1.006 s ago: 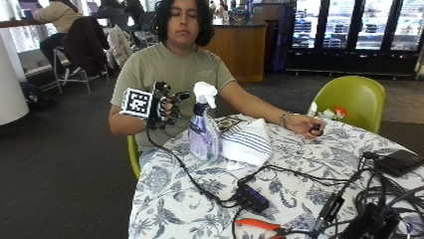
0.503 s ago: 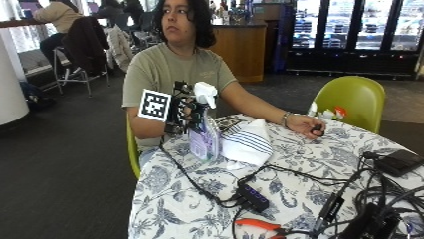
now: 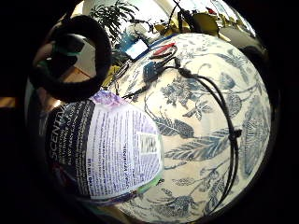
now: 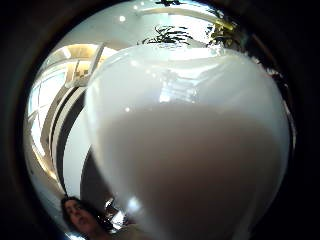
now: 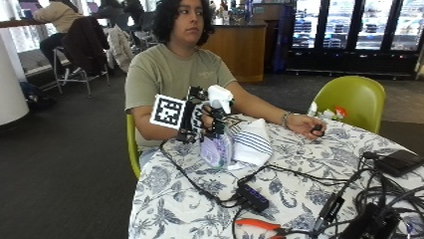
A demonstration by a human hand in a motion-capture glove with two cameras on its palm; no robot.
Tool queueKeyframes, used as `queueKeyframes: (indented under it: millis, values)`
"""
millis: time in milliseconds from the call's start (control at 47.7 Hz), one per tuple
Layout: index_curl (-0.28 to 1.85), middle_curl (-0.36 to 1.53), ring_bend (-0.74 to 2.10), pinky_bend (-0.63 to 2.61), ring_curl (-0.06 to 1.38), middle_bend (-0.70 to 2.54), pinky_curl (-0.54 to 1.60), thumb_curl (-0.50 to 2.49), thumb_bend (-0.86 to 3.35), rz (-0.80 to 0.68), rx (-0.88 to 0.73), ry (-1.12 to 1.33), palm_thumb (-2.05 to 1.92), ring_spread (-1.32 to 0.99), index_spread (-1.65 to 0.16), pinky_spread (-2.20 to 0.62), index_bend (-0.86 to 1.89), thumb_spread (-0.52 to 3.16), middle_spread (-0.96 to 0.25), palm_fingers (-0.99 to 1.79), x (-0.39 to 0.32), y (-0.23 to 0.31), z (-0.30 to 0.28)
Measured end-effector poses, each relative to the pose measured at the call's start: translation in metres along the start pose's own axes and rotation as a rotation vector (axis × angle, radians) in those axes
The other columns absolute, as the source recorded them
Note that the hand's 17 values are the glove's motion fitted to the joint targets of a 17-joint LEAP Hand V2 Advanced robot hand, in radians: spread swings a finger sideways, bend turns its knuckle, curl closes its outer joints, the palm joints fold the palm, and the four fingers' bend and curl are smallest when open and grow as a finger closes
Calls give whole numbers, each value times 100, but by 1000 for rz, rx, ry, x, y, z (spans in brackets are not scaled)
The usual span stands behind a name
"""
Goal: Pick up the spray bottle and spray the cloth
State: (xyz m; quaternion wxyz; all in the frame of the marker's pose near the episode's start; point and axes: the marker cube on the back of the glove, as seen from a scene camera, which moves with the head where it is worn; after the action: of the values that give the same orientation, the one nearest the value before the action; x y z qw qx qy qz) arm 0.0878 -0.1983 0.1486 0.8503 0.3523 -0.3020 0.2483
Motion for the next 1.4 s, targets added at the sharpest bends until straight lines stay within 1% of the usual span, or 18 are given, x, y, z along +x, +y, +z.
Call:
queueKeyframes:
  millis: [21,84,105,168,210,231,272,377,461,503,608,692,754,880,1006,1174,1257,1404]
  values:
    - [21,36,63,42,37,23,34,49,-3,32,-11,-3,81,-6,-22,7,22,96,3,65,-1,-1,1]
    - [24,37,61,34,36,25,32,49,-3,102,-33,-14,81,-7,-23,5,24,96,0,77,-3,-6,2]
    - [24,37,60,33,36,25,32,49,-3,108,-45,-25,81,-8,-23,5,24,95,0,79,-4,-7,2]
    - [28,39,57,25,35,30,30,49,-3,120,-77,-83,81,-9,-24,4,28,94,-3,97,-6,-9,-2]
    - [30,41,54,21,35,35,29,49,-3,131,-69,-135,81,-10,-25,3,28,93,-5,107,-9,-12,-4]
    - [30,41,54,21,35,34,29,49,-3,139,-61,-162,81,-11,-25,2,28,93,-6,109,-10,-14,-4]
    - [31,43,56,28,37,37,32,51,0,154,-57,-212,88,-12,-25,-2,21,88,-9,120,-13,-16,-5]
    - [33,44,61,34,41,36,36,56,1,153,-48,-258,98,-14,-25,-10,15,76,-12,125,-15,-16,-13]
    - [35,47,65,38,43,40,38,59,-1,102,3,-240,101,-16,-26,-16,17,65,-15,131,-20,-15,-24]
    - [36,48,66,39,44,41,38,60,-2,87,-13,-217,102,-16,-26,-18,18,62,-16,131,-27,-14,-31]
    - [40,50,67,39,45,45,39,62,-3,26,-201,-134,100,-18,-27,-23,22,54,-18,136,-48,-7,-50]
    - [43,51,68,39,46,47,40,64,-3,-40,-310,-30,100,-18,-28,-25,24,49,-20,136,-70,-5,-52]
    - [44,52,69,40,47,48,40,65,-3,-77,-428,71,100,-19,-28,-26,25,46,-20,135,-88,-2,-51]
    - [47,53,70,41,48,49,41,68,-3,-87,-707,304,100,-19,-28,-27,25,42,-21,134,-113,2,-42]
    - [50,53,70,41,48,50,41,70,-3,-42,-939,516,100,-19,-28,-27,26,39,-21,134,-122,4,-25]
    - [52,54,71,42,49,51,42,71,-3,59,-1122,813,99,-19,-28,-27,25,38,-20,133,-113,17,9]
    - [53,54,71,42,49,52,42,72,-3,82,-1180,973,99,-19,-28,-27,24,38,-20,133,-98,22,24]
    - [54,55,71,43,49,52,42,74,-3,143,-1261,1162,99,-20,-28,-27,23,38,-20,132,-66,34,45]
